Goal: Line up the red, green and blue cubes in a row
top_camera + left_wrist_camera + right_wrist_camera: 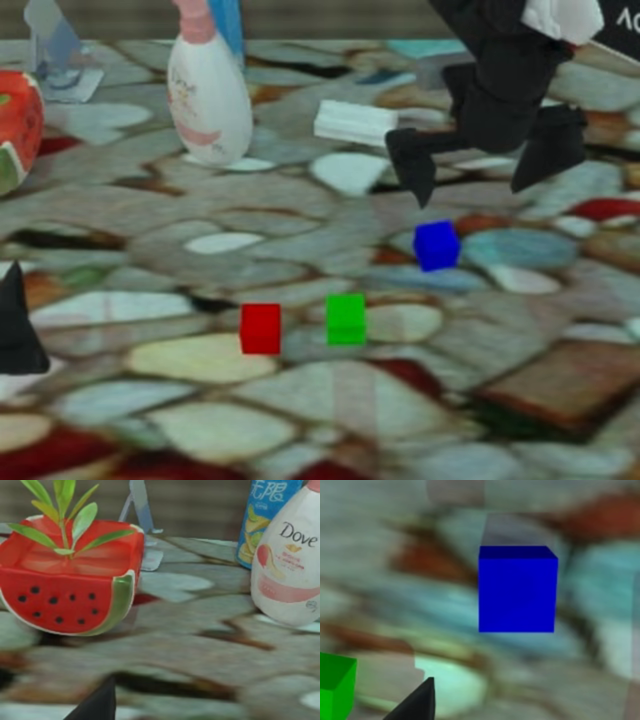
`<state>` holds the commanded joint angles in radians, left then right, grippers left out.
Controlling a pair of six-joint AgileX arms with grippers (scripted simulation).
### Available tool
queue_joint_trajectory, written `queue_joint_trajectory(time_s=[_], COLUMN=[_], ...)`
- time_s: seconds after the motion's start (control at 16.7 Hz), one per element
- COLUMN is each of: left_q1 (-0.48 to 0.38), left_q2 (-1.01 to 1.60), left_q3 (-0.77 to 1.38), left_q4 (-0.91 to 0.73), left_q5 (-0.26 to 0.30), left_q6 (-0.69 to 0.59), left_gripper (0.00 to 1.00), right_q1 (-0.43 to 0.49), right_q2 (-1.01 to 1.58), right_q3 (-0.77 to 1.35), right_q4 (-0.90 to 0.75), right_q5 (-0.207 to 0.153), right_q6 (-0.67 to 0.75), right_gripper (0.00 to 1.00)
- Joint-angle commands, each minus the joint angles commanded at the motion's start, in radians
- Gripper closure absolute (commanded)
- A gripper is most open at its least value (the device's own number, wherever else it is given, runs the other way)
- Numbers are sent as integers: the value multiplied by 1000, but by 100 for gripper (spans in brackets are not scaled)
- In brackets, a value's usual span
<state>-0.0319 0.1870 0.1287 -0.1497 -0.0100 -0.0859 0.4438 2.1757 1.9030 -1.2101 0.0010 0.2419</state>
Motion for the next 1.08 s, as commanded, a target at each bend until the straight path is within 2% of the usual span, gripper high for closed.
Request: queue_joint_trajectory(time_s=[0.24,0.66,1.08], left_q1=[46,52,52], left_q2=[-167,-187,-187], left_q3=[-116,-129,-129], left_q4=[132,150,150], left_q5=[9,10,10], left_q6=[76,86,86], left_gripper=[0,0,0], right_q1=[32,30,36], right_q2=[151,168,220], right_q3=[152,165,-7], right_q4=[-81,-85,146], right_q5=[3,3,4], right_q6=[19,20,22], right_gripper=[0,0,0])
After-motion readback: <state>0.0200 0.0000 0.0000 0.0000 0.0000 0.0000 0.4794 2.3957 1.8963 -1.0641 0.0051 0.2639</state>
